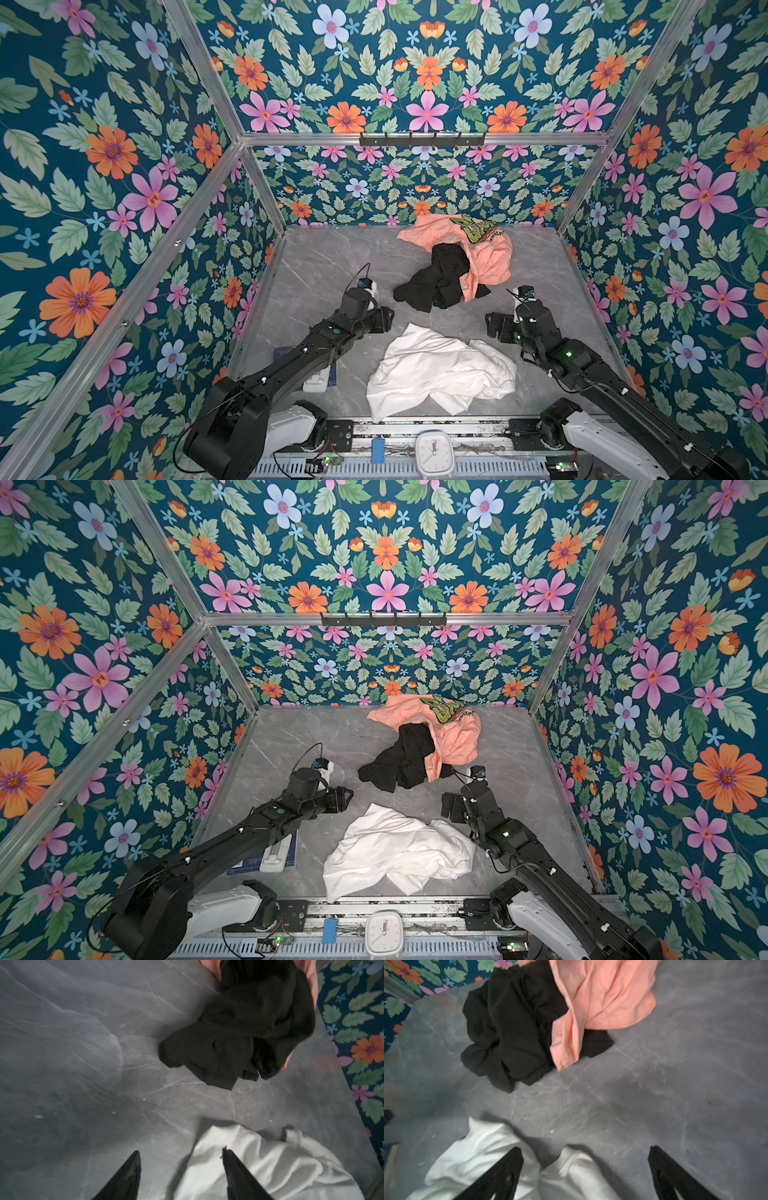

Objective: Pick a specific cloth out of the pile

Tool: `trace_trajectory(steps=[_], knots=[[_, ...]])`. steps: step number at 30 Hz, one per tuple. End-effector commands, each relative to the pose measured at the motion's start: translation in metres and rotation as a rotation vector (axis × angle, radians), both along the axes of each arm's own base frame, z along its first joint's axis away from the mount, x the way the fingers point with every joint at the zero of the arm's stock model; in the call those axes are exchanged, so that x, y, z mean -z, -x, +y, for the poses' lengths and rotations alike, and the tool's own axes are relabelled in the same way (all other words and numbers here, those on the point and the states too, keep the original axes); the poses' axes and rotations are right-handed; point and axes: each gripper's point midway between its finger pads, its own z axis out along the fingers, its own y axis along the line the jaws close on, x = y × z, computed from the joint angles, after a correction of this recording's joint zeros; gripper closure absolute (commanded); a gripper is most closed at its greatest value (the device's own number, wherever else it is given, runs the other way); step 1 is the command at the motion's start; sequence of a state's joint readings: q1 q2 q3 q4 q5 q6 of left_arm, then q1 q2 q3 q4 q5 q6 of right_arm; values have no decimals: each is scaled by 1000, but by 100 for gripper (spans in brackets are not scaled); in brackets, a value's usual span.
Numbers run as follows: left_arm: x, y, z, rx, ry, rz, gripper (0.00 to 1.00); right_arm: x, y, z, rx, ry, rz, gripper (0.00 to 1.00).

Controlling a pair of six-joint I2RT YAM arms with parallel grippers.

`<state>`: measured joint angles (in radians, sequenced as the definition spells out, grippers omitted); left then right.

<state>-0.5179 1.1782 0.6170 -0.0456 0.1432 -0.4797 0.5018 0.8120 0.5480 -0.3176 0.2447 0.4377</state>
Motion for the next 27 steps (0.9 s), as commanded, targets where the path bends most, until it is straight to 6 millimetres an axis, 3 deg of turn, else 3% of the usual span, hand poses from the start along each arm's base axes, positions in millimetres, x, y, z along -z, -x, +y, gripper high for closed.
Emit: trace_trajectory(steps=[1,4,8,11,15,20,27], knots=[[-18,-17,29,-84,-57,-87,15,-25,-24,-20,17,211,-244,7],[-40,-30,62,-243,-131,-212,0,-33,-36,-24,-7,313,-365,6],[-60,-41,98,-395,-250,-386,0,-23,-57,-39,35,368,-368,5],[-65,-43,127,-500,-388,-492,0,-11,-71,-52,78,395,-339,5],[-57,-44,149,-478,-581,-634,1,7,-84,-66,127,395,-321,4],[-35,-59,174,-496,-524,-620,6,22,-97,-76,166,453,-337,4],[-14,-75,206,-520,-479,-569,12,28,-111,-76,162,483,-385,13]])
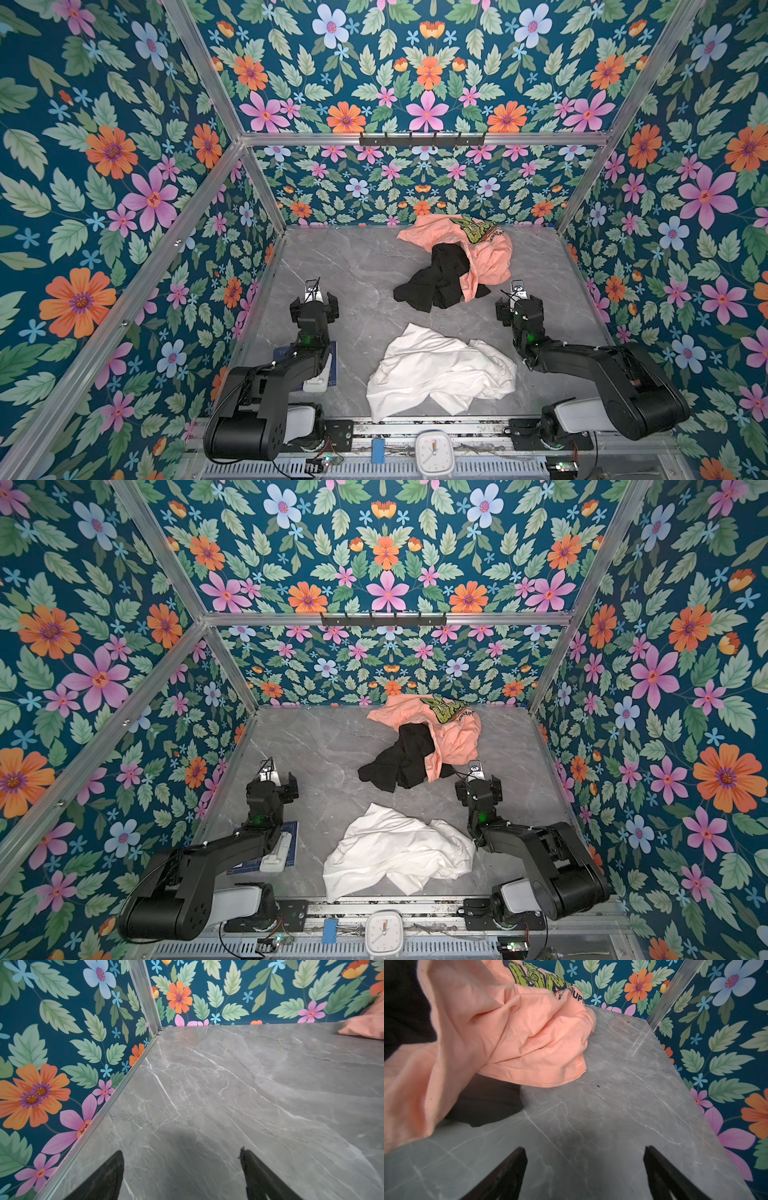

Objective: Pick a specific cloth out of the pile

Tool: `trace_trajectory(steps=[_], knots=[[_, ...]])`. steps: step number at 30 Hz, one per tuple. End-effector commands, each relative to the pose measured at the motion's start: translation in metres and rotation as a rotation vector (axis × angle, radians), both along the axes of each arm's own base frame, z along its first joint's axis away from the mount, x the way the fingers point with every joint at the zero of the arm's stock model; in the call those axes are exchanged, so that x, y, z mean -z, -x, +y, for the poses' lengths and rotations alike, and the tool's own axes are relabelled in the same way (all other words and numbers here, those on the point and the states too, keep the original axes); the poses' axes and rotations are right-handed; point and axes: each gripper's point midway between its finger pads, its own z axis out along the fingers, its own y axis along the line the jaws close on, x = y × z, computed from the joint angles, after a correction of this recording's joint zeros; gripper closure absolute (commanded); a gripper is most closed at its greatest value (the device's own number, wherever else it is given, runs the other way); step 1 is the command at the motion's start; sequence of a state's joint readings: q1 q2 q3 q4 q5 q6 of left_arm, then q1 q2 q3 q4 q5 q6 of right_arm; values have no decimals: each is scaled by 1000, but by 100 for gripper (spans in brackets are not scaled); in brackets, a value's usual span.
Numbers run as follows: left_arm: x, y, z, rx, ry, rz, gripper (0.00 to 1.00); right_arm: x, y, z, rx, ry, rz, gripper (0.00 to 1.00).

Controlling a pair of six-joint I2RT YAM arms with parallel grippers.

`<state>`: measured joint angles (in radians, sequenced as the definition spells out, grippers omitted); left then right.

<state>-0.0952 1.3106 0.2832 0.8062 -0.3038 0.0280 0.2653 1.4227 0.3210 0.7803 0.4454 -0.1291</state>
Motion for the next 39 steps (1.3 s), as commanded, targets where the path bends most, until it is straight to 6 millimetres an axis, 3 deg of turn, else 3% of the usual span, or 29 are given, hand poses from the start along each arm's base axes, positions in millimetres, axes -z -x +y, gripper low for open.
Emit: trace_trajectory(steps=[1,6,11,14,15,16,39], knots=[[-13,-13,-3,51,42,-85,12,-28,-12,-1,8,-17,-114,14],[-11,-24,4,45,101,-131,14,-25,-3,-14,-26,-153,-136,17],[7,-31,3,55,106,-118,16,-23,-2,-22,-27,-215,-156,16],[7,-31,2,63,105,-121,13,-22,-4,-23,-30,-225,-147,17],[7,-31,2,62,103,-123,10,-22,-5,-22,-36,-232,-139,7],[7,-31,2,63,103,-127,0,-21,-6,-23,-39,-240,-131,1],[3,-31,1,70,96,-151,0,-5,-15,-32,-54,-346,-63,1]])
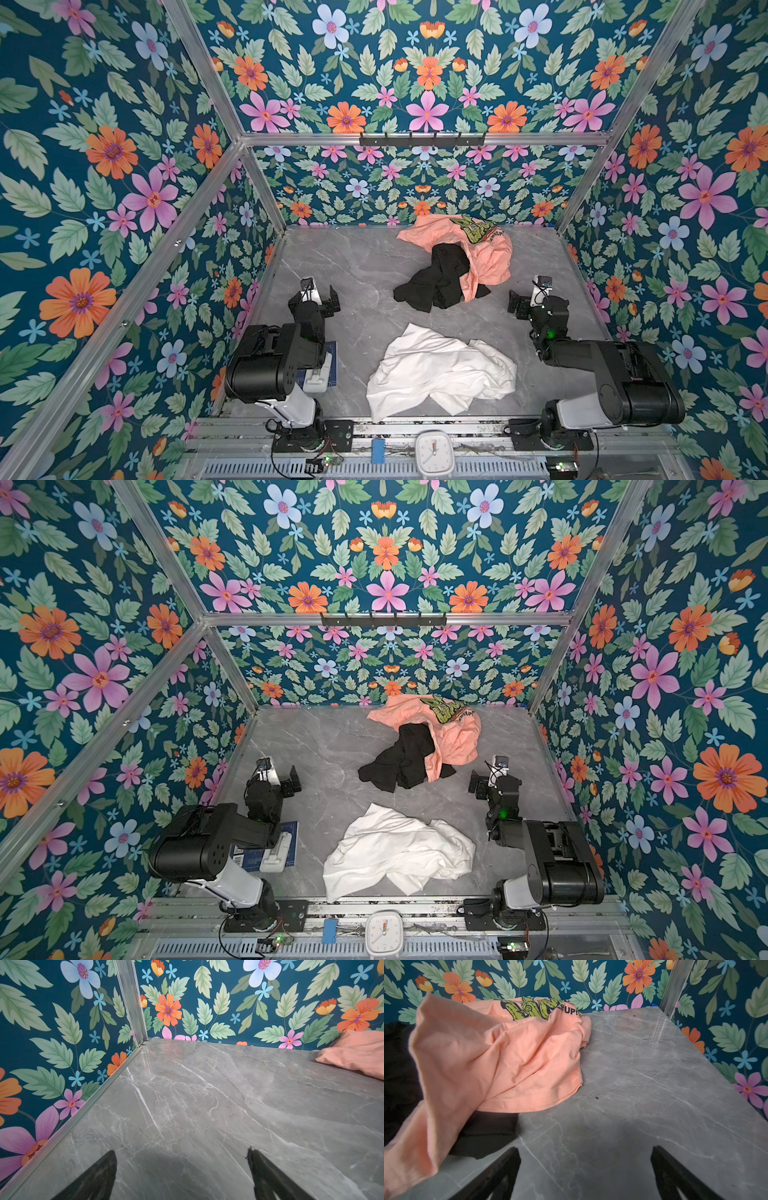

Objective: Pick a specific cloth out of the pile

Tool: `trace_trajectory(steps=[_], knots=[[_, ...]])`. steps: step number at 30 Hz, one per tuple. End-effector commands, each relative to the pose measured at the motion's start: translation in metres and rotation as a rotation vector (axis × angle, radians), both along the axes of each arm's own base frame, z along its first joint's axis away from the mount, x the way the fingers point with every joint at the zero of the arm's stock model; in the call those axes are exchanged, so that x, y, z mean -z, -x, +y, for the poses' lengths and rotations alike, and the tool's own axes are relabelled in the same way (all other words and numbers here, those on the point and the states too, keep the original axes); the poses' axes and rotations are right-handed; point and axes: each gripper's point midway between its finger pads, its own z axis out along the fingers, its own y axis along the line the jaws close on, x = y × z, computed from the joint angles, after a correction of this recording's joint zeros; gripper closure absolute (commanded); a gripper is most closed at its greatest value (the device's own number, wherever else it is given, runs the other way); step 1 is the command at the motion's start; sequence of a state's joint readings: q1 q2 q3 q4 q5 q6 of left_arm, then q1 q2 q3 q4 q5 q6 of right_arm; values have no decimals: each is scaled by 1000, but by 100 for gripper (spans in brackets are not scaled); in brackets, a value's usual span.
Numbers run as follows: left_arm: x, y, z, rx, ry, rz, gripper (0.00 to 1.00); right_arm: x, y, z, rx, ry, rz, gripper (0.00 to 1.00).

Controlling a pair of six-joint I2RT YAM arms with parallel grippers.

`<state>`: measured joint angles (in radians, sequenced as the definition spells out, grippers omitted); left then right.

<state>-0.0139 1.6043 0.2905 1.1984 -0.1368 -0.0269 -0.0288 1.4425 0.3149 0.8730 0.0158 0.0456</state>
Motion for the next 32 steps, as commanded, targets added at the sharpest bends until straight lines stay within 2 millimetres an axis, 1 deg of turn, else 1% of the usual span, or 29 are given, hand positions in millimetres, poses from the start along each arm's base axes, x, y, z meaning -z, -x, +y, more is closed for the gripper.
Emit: trace_trajectory(steps=[1,22,32], knots=[[-9,-2,0,1,-3,-36,0,-1,0,3,-13,-16,1,1],[-6,-6,-1,8,-4,-17,0,-1,0,2,-11,-12,0,1],[-7,-3,-1,3,-11,-26,0,-1,0,2,-11,-12,0,1]])
